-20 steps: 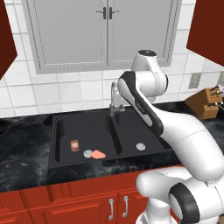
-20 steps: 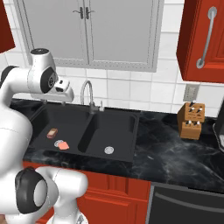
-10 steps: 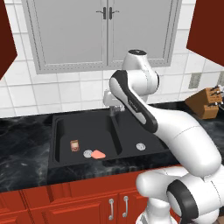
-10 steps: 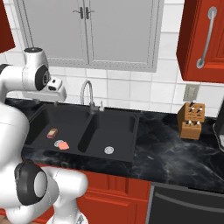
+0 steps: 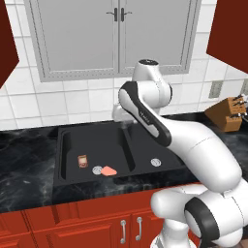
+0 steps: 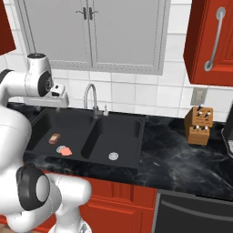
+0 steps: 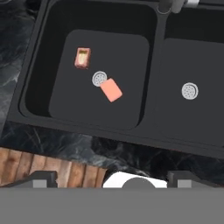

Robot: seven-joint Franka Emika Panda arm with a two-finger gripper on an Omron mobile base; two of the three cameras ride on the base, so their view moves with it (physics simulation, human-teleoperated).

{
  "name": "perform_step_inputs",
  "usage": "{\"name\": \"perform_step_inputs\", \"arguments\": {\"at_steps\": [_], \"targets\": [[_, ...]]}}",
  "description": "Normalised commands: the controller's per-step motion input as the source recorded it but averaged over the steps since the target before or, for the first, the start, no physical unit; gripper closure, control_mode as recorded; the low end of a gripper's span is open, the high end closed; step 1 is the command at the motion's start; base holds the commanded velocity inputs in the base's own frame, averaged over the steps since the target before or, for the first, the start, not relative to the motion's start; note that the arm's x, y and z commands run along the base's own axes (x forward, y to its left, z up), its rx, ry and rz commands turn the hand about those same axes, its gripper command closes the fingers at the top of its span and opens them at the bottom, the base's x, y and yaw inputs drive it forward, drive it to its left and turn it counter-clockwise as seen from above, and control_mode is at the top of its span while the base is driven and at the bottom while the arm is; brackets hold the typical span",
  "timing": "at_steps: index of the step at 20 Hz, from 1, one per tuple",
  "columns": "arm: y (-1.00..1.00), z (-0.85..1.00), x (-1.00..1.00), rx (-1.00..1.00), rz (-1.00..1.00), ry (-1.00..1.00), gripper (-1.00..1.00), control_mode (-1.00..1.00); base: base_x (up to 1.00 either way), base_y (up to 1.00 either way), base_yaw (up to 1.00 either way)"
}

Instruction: Pick up the bar soap and bar soap from the sink, and place them back in the cabinet, and close the cabinet door.

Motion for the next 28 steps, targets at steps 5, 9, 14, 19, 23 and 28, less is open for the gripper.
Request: {"name": "perform_step_inputs", "arguments": {"at_steps": [5,9,14,19,23,28], "targets": [[0.01,-0.3,0.13,0.0,0.06,0.0,-1.0,-1.0,0.0,0.0,0.0],[0.02,-0.29,0.11,0.0,0.06,0.0,-1.0,-1.0,0.0,0.0,0.0],[0.08,-0.27,0.11,0.0,0.06,0.0,-1.0,-1.0,0.0,0.0,0.0],[0.11,-0.22,0.16,0.0,0.05,0.0,-1.0,-1.0,0.0,0.0,0.0],[0.13,-0.2,0.11,0.0,0.05,0.0,-1.0,-1.0,0.0,0.0,0.0],[0.06,-0.15,0.07,0.0,0.06,0.0,-1.0,-1.0,0.0,0.0,0.0]]}}
